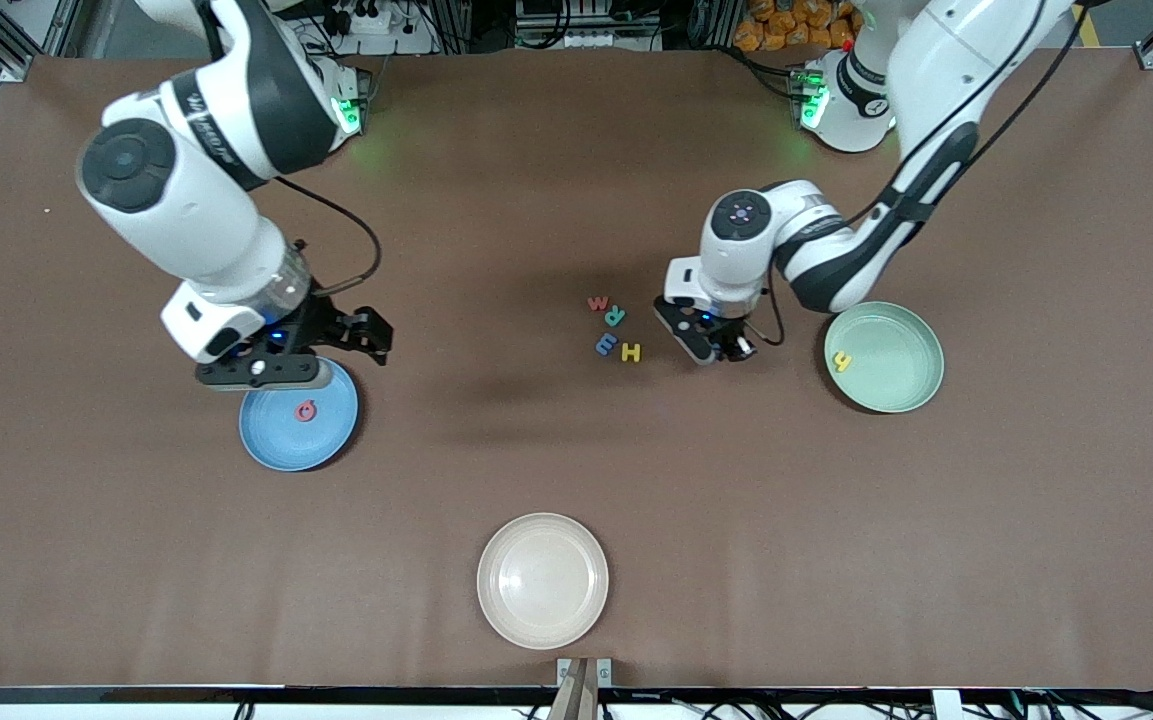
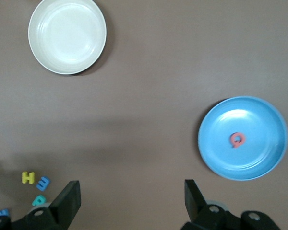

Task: Sort uppercase to blue plate, lowercase to green plate
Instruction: 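Carry the g toward the green plate while the right gripper reaches letters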

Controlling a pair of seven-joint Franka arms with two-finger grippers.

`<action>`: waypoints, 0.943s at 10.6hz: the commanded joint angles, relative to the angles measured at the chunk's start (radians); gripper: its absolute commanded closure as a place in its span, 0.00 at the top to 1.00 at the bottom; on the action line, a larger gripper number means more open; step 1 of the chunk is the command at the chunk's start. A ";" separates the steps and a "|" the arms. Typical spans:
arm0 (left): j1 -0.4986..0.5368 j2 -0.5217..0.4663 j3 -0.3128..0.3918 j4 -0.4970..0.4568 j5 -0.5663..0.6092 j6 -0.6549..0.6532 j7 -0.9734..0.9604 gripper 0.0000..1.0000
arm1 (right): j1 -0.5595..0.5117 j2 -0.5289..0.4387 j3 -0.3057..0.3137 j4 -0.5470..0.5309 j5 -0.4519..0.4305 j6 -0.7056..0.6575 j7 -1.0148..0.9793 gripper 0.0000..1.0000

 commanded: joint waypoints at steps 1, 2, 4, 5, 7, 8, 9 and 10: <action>0.242 -0.078 -0.118 -0.008 -0.072 -0.089 0.237 0.00 | 0.073 0.101 0.001 0.082 -0.033 0.017 0.163 0.96; 0.371 -0.088 -0.182 -0.008 -0.087 -0.117 0.316 0.00 | 0.124 0.125 0.000 0.096 -0.052 0.026 0.216 0.96; 0.591 -0.089 -0.287 -0.009 -0.094 -0.180 0.423 0.00 | 0.176 0.166 0.001 0.123 -0.062 0.037 0.269 0.96; 0.651 -0.084 -0.298 -0.018 -0.095 -0.185 0.432 0.00 | 0.207 0.203 0.000 0.151 -0.065 0.056 0.315 0.96; 0.706 -0.058 -0.299 -0.029 -0.147 -0.185 0.432 0.00 | 0.268 0.310 0.000 0.261 -0.137 0.054 0.452 0.96; 0.714 -0.050 -0.299 -0.031 -0.158 -0.185 0.431 0.00 | 0.305 0.345 -0.002 0.290 -0.145 0.057 0.485 0.96; 0.716 -0.043 -0.299 -0.029 -0.169 -0.185 0.429 0.00 | 0.343 0.391 -0.011 0.326 -0.147 0.059 0.490 0.95; 0.716 -0.038 -0.299 -0.026 -0.190 -0.183 0.428 0.20 | 0.374 0.427 -0.014 0.352 -0.154 0.062 0.488 0.95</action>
